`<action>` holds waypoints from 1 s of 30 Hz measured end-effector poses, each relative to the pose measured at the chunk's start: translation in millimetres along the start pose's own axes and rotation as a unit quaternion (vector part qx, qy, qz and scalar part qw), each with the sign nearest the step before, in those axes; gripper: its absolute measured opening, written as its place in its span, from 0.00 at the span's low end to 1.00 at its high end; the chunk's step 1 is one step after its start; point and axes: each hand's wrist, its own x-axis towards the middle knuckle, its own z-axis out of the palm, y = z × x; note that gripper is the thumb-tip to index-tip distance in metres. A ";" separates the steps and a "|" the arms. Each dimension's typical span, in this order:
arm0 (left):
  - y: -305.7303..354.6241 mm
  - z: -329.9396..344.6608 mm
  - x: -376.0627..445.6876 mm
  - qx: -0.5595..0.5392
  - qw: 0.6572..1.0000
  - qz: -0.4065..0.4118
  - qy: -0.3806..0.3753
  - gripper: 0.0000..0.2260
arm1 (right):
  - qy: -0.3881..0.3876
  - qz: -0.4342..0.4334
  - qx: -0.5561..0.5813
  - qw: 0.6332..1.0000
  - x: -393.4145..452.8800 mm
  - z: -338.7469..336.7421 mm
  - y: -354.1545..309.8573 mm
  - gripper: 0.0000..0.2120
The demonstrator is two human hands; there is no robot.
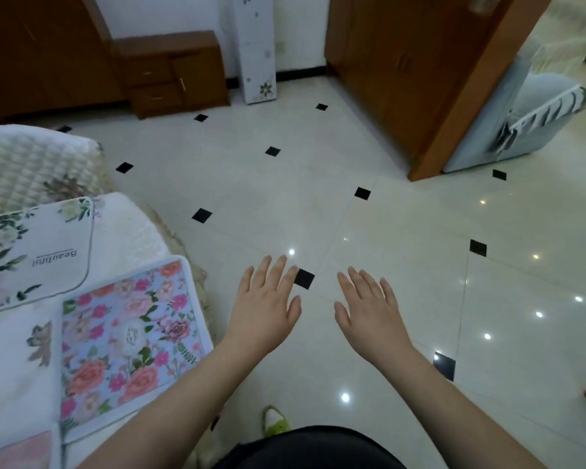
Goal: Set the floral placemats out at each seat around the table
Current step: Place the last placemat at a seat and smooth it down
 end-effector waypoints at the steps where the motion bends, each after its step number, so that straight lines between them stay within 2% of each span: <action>1: -9.6 -2.5 6.5 -0.001 1.000 -0.008 0.005 0.27 | 0.002 -0.007 -0.002 1.000 11.1 -1.9 -6.3 0.28; 16: -94.0 -5.4 44.1 -0.036 0.989 -0.144 -0.003 0.26 | -0.028 -0.151 -0.022 0.988 146.3 1.0 -71.2 0.27; 23: -107.9 -6.8 96.4 -0.017 0.968 -0.249 -0.003 0.27 | -0.050 -0.258 -0.020 0.965 235.8 -1.6 -79.1 0.27; 30: -102.8 -21.1 134.4 -0.003 0.938 -0.345 0.012 0.28 | -0.057 -0.330 -0.016 0.942 320.1 -12.4 -77.9 0.28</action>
